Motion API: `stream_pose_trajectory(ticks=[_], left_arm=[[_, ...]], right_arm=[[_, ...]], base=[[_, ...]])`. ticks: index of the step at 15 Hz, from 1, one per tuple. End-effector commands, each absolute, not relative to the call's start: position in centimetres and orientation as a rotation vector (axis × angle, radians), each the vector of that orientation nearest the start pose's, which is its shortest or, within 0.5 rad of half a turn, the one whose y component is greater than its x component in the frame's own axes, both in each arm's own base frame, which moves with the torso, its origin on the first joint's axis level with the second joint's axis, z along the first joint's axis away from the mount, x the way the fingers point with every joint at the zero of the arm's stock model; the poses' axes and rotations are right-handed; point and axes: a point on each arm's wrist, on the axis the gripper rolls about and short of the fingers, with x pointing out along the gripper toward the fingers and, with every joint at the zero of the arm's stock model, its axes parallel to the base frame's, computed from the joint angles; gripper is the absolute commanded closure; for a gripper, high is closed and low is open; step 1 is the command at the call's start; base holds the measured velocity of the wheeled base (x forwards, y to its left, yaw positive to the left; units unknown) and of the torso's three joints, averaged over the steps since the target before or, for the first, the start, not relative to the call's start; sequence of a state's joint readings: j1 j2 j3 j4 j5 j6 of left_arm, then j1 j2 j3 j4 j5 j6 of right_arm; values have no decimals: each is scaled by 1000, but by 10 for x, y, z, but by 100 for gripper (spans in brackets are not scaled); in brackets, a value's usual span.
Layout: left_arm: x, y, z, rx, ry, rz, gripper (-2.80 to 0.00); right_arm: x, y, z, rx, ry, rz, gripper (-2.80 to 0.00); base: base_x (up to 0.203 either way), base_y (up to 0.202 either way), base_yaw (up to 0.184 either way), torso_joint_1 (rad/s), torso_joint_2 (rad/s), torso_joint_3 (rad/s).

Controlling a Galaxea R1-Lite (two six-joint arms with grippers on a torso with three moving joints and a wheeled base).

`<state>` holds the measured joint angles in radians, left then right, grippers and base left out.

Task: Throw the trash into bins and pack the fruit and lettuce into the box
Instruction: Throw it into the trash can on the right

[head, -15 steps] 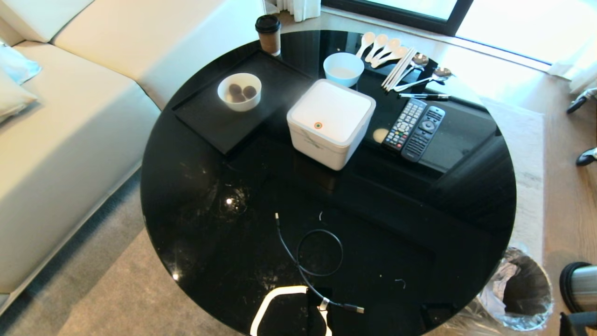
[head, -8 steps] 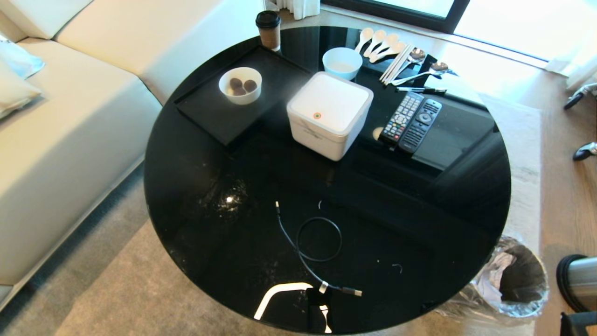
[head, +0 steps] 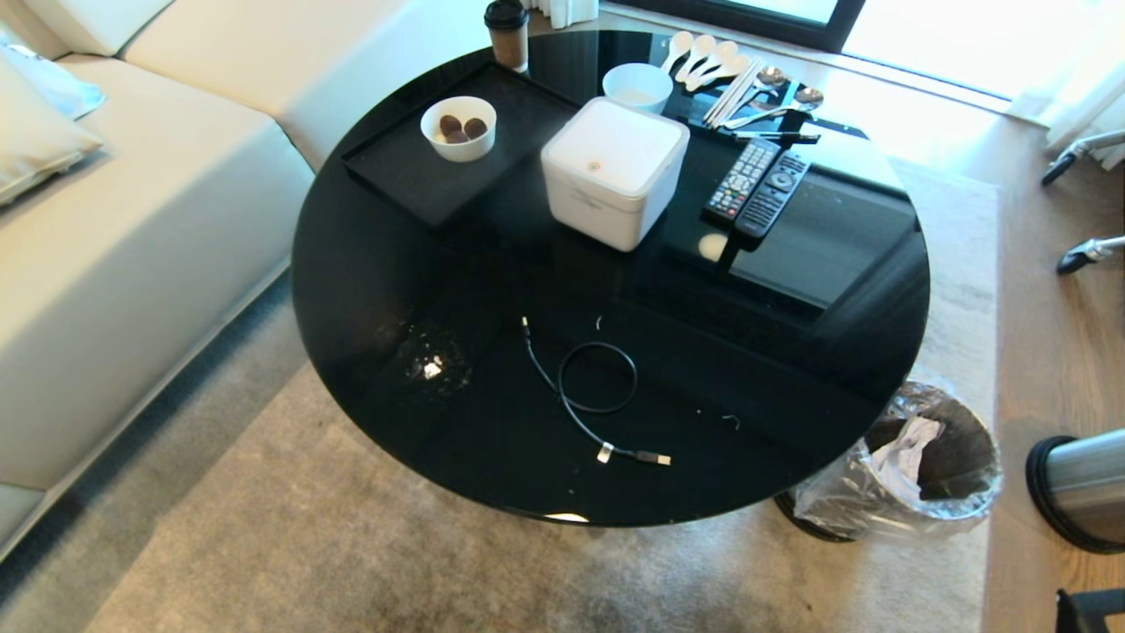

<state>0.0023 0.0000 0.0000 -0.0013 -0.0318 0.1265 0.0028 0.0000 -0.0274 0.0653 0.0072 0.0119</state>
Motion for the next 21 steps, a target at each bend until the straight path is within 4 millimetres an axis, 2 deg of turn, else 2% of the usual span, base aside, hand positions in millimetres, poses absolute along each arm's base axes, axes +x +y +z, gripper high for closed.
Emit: stream_pose_trajectory(ticks=[1, 21], left_arm=[[-23, -1, 76, 127, -2, -30, 0], [-23, -1, 76, 130, -1, -32, 0]], right_arm=[[-25, 0, 76, 12, 40, 10, 0], [-25, 0, 77, 9, 38, 11, 0]], base=[[0, 0, 0, 0, 0, 0], [0, 0, 0, 0, 0, 0]])
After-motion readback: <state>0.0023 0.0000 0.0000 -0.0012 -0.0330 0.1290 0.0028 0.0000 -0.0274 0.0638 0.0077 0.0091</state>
